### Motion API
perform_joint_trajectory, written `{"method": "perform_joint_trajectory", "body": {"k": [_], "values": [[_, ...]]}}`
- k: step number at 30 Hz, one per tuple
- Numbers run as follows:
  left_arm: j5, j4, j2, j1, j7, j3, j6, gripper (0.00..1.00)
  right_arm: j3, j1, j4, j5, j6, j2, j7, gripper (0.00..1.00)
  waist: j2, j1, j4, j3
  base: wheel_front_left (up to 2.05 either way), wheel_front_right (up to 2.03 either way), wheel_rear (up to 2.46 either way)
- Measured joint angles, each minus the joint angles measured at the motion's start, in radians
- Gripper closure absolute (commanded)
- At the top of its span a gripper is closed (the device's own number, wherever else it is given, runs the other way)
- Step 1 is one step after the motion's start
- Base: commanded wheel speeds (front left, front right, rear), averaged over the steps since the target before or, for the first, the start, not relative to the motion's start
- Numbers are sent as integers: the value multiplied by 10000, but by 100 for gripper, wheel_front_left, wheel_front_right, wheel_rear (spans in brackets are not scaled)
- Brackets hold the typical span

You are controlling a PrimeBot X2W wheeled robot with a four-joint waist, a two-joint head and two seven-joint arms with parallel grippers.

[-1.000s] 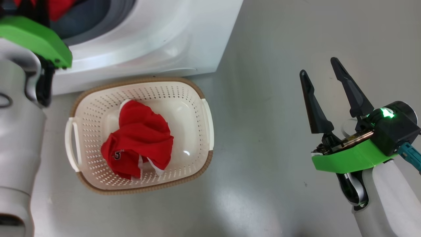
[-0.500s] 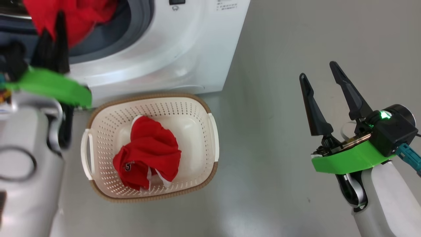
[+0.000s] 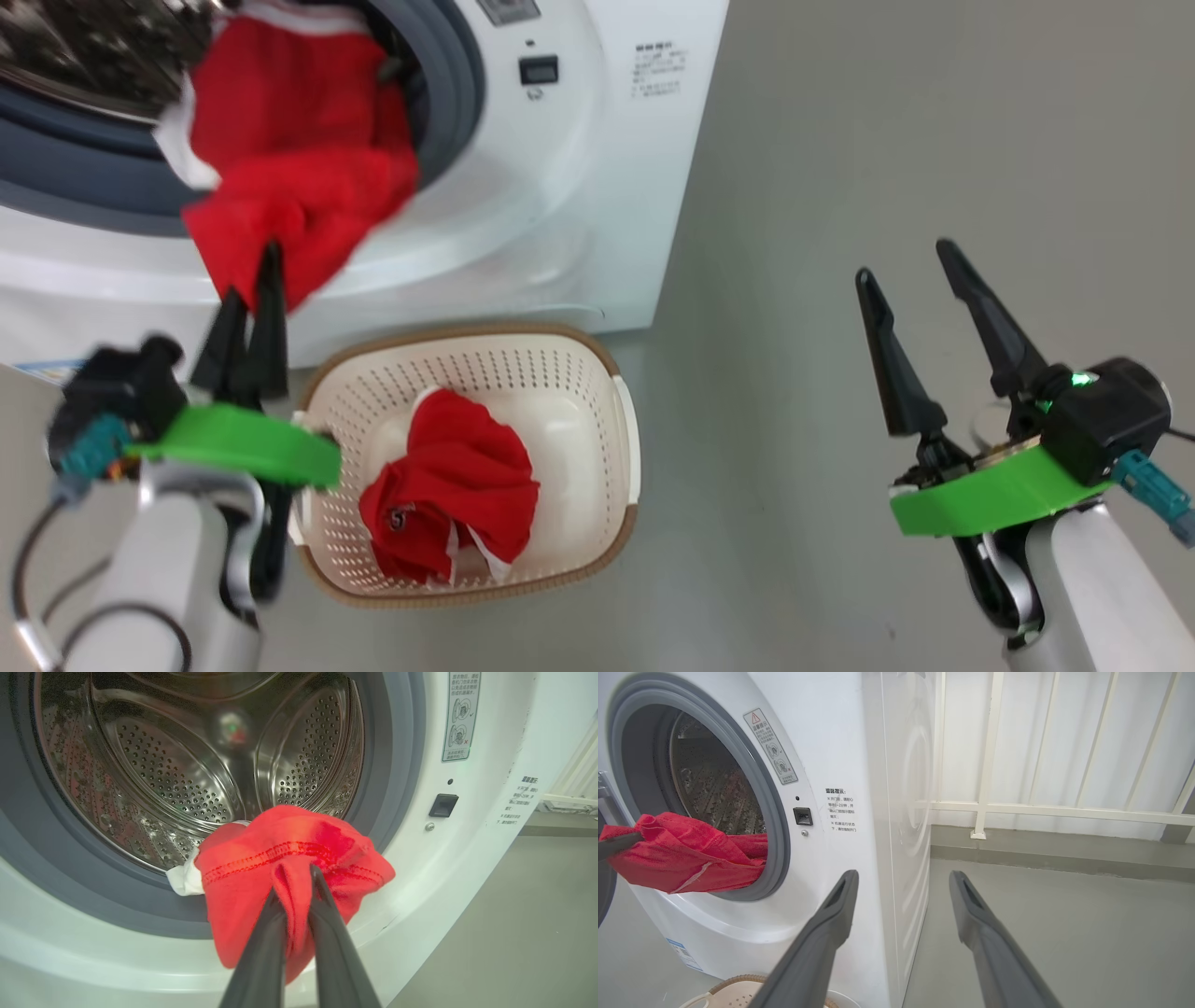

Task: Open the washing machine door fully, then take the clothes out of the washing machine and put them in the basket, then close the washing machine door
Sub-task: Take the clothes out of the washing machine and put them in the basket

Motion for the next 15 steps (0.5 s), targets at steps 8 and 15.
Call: {"method": "perform_joint_trajectory", "body": {"k": [8,15], "values": [[29,-543,-155,1011,0,58,19,100,-6,378,115,42,0,38,0,0,0,0,223,-802,0,0,0],[67,-1028,-222,1851,6,31,180,100,19,613,182,86,0,75,0,0,0,0,285,-1367,0,0,0]]}}
